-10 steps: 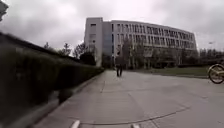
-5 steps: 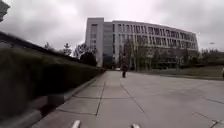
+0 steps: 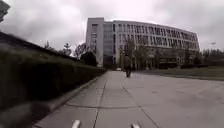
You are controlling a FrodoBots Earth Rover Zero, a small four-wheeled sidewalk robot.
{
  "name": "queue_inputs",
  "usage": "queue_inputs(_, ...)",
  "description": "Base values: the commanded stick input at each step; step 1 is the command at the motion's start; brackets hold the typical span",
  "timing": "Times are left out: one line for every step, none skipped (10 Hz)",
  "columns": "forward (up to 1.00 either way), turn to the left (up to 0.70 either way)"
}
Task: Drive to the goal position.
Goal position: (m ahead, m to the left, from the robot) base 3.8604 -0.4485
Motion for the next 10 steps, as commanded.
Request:
queue_inputs(1.0, 0.0)
queue_inputs(1.0, 0.0)
queue_inputs(1.0, 0.0)
queue_inputs(1.0, 0.0)
queue_inputs(1.0, 0.0)
queue_inputs(1.0, 0.0)
queue_inputs(1.0, 0.0)
queue_inputs(1.0, 0.0)
queue_inputs(1.0, 0.0)
queue_inputs(1.0, 0.0)
